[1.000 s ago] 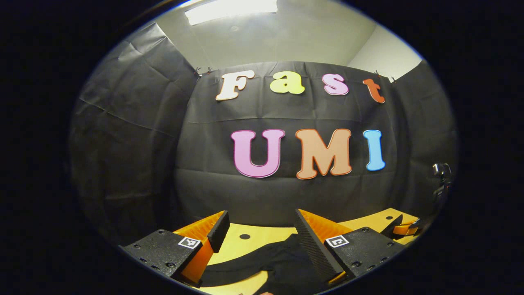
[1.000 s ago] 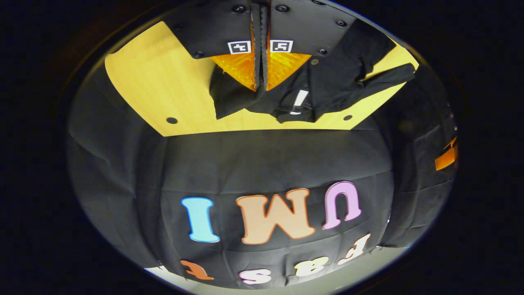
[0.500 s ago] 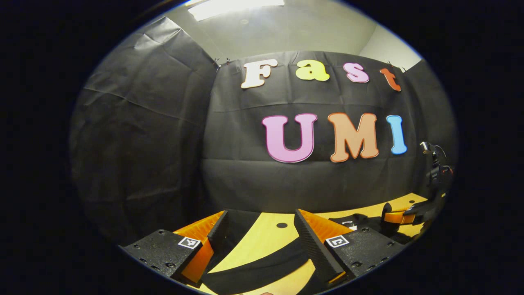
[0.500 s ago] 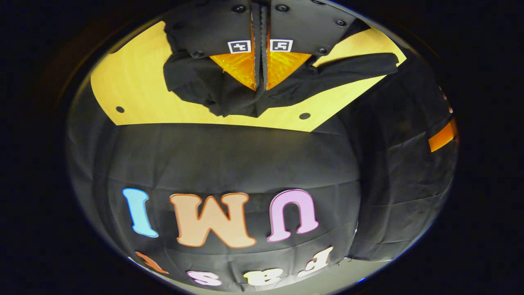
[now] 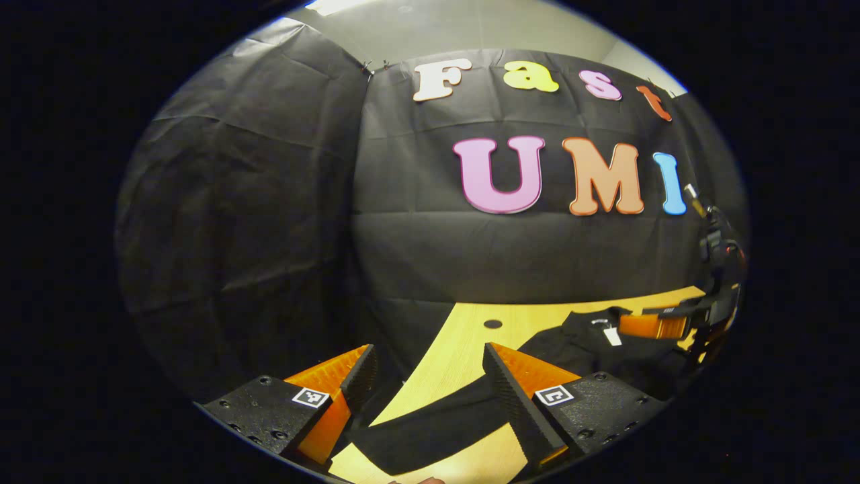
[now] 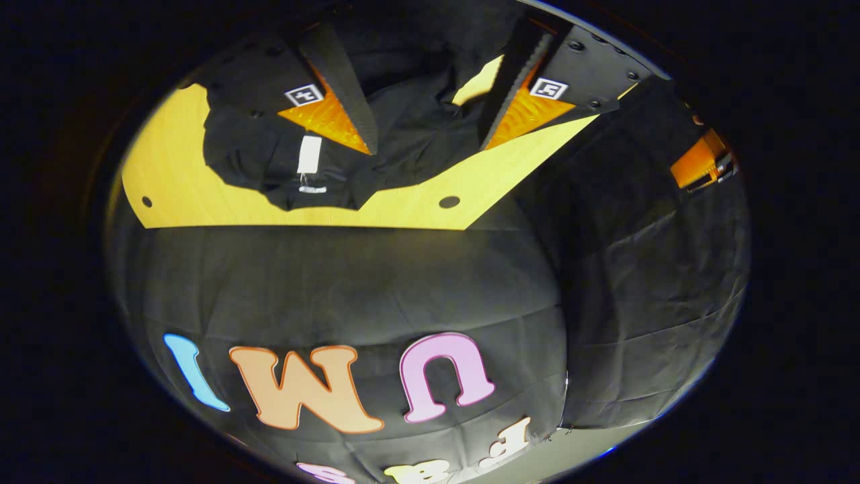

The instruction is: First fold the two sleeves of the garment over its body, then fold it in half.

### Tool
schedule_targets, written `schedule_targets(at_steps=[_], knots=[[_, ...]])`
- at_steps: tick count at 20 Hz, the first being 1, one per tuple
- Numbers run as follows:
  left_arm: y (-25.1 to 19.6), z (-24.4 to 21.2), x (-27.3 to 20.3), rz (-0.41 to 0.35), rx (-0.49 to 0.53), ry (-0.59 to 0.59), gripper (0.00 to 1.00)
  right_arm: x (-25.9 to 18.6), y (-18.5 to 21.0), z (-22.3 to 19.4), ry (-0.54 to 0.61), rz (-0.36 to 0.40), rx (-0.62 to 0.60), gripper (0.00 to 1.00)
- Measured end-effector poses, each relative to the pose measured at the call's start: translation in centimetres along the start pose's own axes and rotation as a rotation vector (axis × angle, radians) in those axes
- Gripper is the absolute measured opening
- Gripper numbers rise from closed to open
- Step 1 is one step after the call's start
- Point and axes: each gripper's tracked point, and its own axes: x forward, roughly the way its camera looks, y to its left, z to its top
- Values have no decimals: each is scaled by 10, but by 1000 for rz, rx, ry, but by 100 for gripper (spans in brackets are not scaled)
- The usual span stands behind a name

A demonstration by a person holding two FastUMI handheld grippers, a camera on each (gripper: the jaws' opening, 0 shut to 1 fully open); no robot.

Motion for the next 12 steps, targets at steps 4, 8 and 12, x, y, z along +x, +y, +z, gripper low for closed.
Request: schedule_targets(at_steps=[4, 8, 12], knots=[[18, -53, 5, 20, 60, 93, 94, -18, -19, 4, -24, -54, 5, 98], [34, -116, 13, 48, 82, 223, 98, -40, -37, -5, -19, -114, 2, 98], [42, -170, 14, 65, 63, 369, 94, -50, -52, -15, 5, -164, -32, 98]])
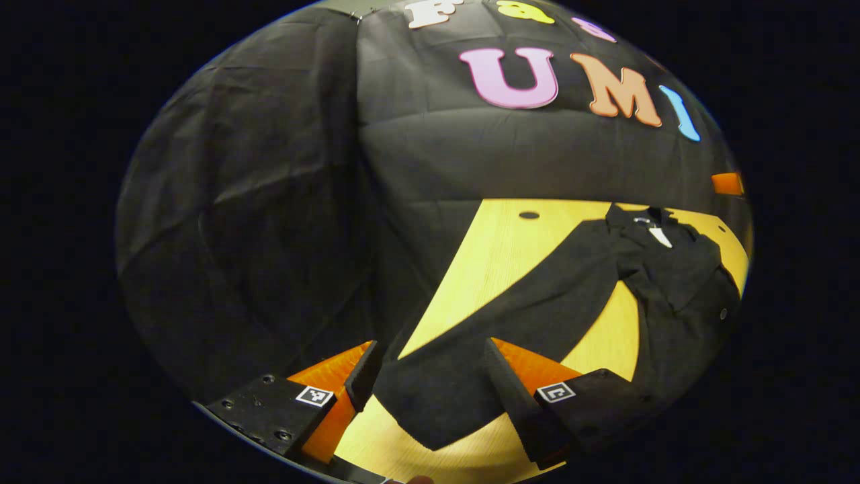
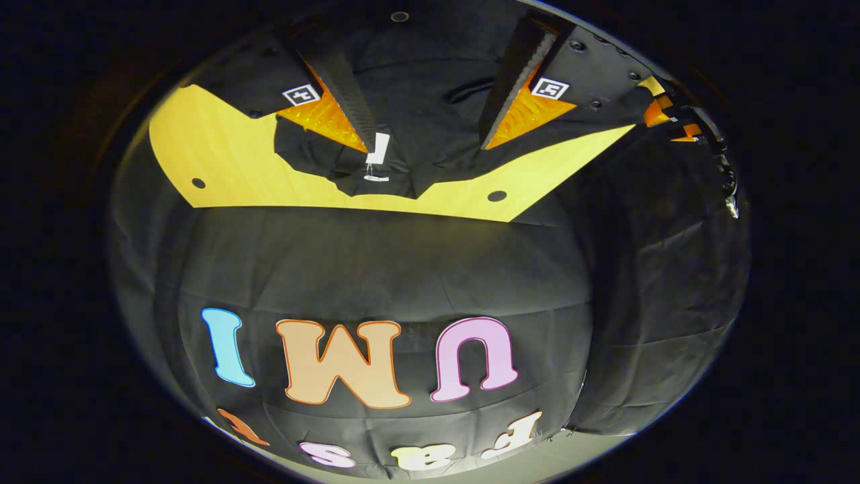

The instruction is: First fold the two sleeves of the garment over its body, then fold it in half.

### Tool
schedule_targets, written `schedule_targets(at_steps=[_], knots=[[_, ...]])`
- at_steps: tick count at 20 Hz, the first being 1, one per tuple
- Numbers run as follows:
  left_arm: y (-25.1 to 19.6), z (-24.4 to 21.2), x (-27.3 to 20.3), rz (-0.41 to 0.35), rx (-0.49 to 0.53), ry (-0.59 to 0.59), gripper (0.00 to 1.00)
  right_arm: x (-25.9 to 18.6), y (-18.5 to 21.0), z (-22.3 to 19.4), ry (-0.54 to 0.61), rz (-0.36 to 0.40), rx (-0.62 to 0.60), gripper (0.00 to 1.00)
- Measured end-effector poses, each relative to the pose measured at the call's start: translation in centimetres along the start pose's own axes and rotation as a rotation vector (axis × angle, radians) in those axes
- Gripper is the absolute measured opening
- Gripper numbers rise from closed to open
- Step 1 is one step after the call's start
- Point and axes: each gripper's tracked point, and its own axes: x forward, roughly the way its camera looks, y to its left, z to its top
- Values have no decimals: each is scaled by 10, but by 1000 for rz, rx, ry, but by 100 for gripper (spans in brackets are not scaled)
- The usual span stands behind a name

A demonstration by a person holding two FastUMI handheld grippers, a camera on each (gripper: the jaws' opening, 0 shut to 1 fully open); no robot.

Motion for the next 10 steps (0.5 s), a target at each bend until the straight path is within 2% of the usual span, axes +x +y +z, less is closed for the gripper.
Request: schedule_targets(at_steps=[5, 8, 9, 10], knots=[[-1, -49, 12, 3, -39, 132, 94, -8, -6, -4, 1, -20, 22, 98], [-5, -52, 17, -4, -39, 118, 95, -12, -7, -13, 27, -8, 6, 98], [-6, -55, 16, -15, -41, 128, 95, -14, -9, -14, 32, -7, 8, 100], [-12, -52, 14, -45, -63, 116, 93, -17, -11, -13, 26, -9, 9, 98]])
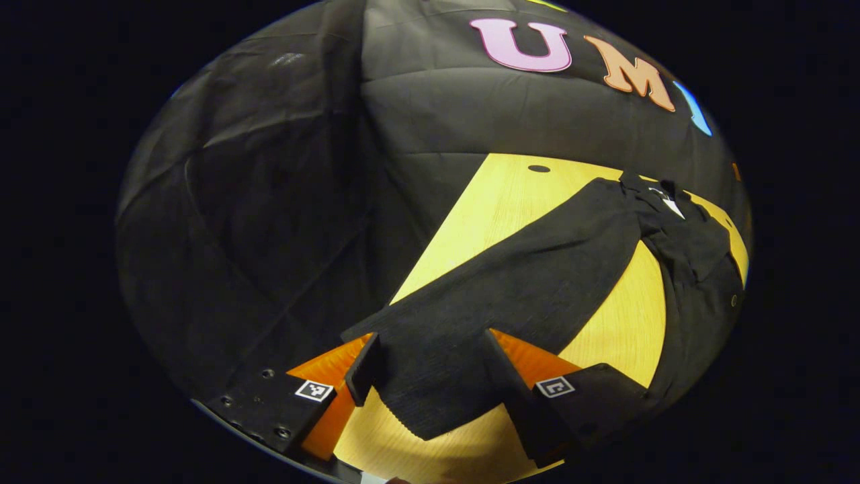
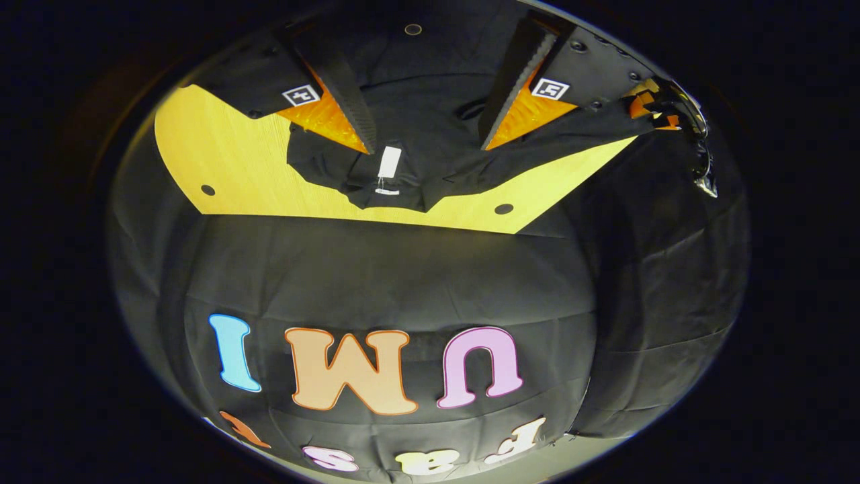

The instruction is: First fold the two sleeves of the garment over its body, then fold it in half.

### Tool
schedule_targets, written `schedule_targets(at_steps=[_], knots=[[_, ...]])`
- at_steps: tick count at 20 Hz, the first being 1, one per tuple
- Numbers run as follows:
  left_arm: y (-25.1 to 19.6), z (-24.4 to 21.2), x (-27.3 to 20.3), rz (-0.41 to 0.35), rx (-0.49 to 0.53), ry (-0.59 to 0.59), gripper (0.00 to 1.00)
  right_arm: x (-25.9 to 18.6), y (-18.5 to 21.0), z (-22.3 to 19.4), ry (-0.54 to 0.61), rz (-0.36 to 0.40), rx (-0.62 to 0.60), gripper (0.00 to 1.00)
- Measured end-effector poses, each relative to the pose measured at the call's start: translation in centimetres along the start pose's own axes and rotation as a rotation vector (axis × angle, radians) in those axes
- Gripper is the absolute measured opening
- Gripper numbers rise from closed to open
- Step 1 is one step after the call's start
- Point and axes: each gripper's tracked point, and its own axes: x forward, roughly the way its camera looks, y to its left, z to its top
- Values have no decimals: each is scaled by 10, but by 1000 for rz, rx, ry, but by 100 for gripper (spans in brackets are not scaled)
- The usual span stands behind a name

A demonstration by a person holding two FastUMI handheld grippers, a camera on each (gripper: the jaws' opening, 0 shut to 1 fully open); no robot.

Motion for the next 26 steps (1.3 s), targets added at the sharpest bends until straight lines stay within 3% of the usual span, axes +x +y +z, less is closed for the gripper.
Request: schedule_targets(at_steps=[1, 2, 4, 5, 6, 8, 11, 15, 22, 26], knots=[[-14, -3, 1, -51, -38, 0, 88, -4, -3, 2, -10, -6, 2, 98], [-19, 1, -3, -63, -52, -11, 64, -9, -6, 4, -23, -14, 3, 94], [-28, -2, 2, -66, -12, -13, 16, -18, -12, 8, -46, -29, 5, 98], [-27, -4, 5, -48, 20, -13, 4, -24, -16, 10, -53, -36, 11, 98], [-28, -5, 7, -33, 53, -8, 0, -30, -18, 8, -58, -37, 19, 98], [-34, 0, 5, -33, 78, 2, 0, -42, -25, 10, -75, -39, 29, 98], [-55, 4, -4, -105, 11, 55, 0, -54, -39, 5, -74, -41, 24, 98], [-90, 68, -25, -170, -5, -59, 0, -69, -64, 0, -82, -56, 44, 98], [-224, 173, -56, -383, 100, -223, 0, -101, -119, -1, -146, -102, 113, 98], [-308, 191, -64, -487, 193, -237, 0, -124, -162, -2, -185, -148, 164, 98]])
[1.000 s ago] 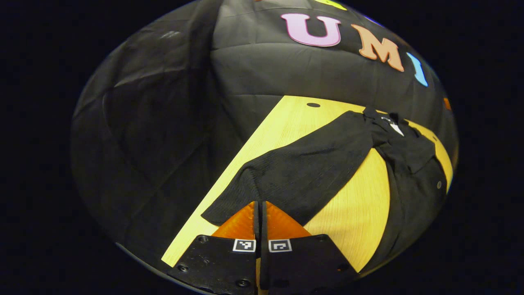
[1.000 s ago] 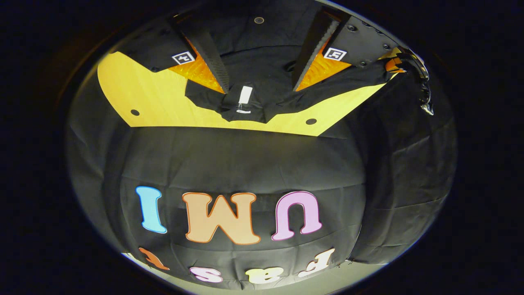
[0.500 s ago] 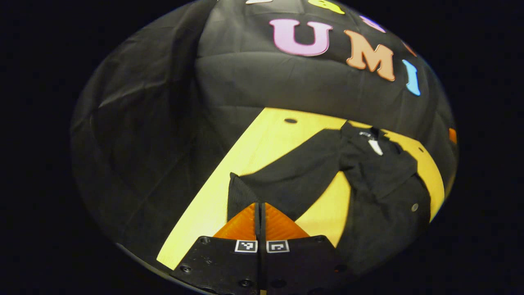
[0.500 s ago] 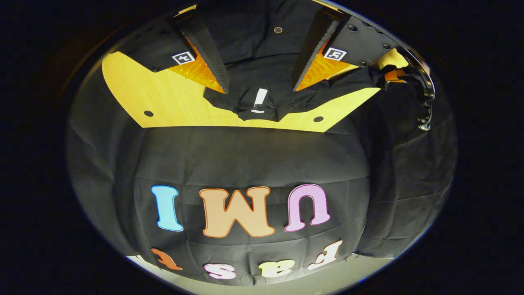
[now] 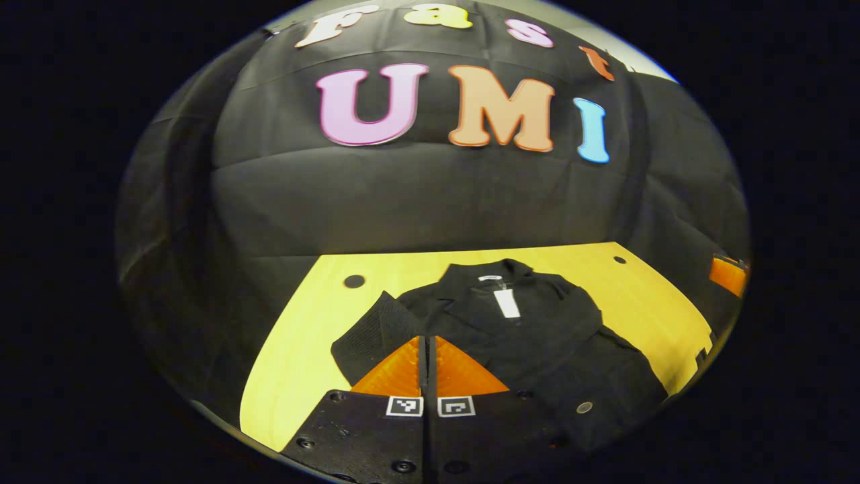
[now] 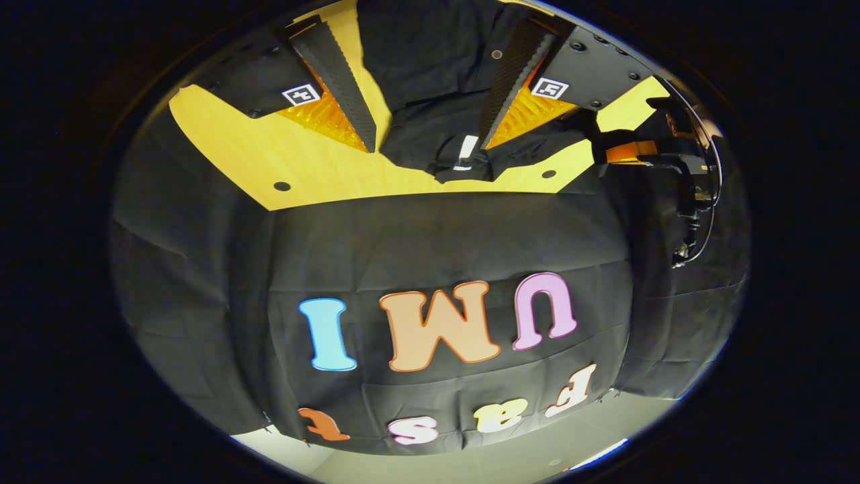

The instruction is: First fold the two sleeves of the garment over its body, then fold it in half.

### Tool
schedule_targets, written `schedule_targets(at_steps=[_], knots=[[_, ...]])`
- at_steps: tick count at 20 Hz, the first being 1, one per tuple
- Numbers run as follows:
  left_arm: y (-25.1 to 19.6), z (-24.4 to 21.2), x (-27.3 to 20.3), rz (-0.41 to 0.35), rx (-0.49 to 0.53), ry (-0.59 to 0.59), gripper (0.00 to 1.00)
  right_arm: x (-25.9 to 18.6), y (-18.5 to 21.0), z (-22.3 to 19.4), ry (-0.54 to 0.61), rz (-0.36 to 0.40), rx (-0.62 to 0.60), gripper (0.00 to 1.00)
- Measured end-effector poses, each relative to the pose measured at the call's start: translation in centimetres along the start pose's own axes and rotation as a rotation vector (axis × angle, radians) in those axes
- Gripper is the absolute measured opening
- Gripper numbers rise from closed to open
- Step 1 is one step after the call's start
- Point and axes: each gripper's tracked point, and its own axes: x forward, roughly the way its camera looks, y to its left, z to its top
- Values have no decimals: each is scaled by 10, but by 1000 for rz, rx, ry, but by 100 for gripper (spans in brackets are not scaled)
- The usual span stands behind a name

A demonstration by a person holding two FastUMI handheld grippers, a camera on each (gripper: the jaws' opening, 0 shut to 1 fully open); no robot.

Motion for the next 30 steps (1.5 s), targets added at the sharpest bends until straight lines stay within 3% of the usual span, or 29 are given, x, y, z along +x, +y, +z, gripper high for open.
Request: schedule_targets(at_steps=[3, 4, 5, 6, 8, 10, 11, 13, 15, 17, 20, 23, 25, 29, 30], knots=[[-54, 13, 25, -76, 67, 8, 0, -13, -35, 1, -18, -42, 36, 98], [-70, 15, 35, -96, 86, 16, 0, -16, -46, 0, -20, -57, 45, 93], [-88, 15, 45, -115, 102, 25, 0, -20, -57, -1, -21, -71, 51, 100], [-105, 16, 55, -130, 114, 32, 0, -25, -68, -2, -22, -84, 57, 93], [-134, 18, 74, -163, 143, 36, 0, -32, -88, -5, -19, -108, 72, 98], [-159, 14, 89, -188, 170, 57, 0, -37, -106, -8, -17, -129, 83, 93], [-170, 11, 96, -196, 177, 68, 0, -38, -114, -8, -14, -138, 87, 98], [-187, 7, 109, -198, 200, 86, 0, -41, -128, -12, -3, -148, 92, 98], [-189, 9, 123, -140, 247, 88, 0, -38, -138, -13, 0, -148, 101, 98], [-207, 26, 124, -158, 246, 71, 1, -37, -136, -14, 7, -135, 104, 98], [-224, 70, 107, -166, 249, -80, 90, -25, -143, -14, 14, -99, 79, 98], [-214, 99, 69, -142, 198, -183, 92, -15, -135, -11, 17, -37, 67, 98], [-193, 104, 47, -88, 159, -202, 92, -13, -129, -12, 19, 8, 56, 93], [-145, 99, -9, 27, 49, -250, 93, -12, -114, -13, 5, 41, 8, 93], [-135, 95, -23, 43, 40, -255, 93, -15, -107, -13, -1, 50, 13, 98]])
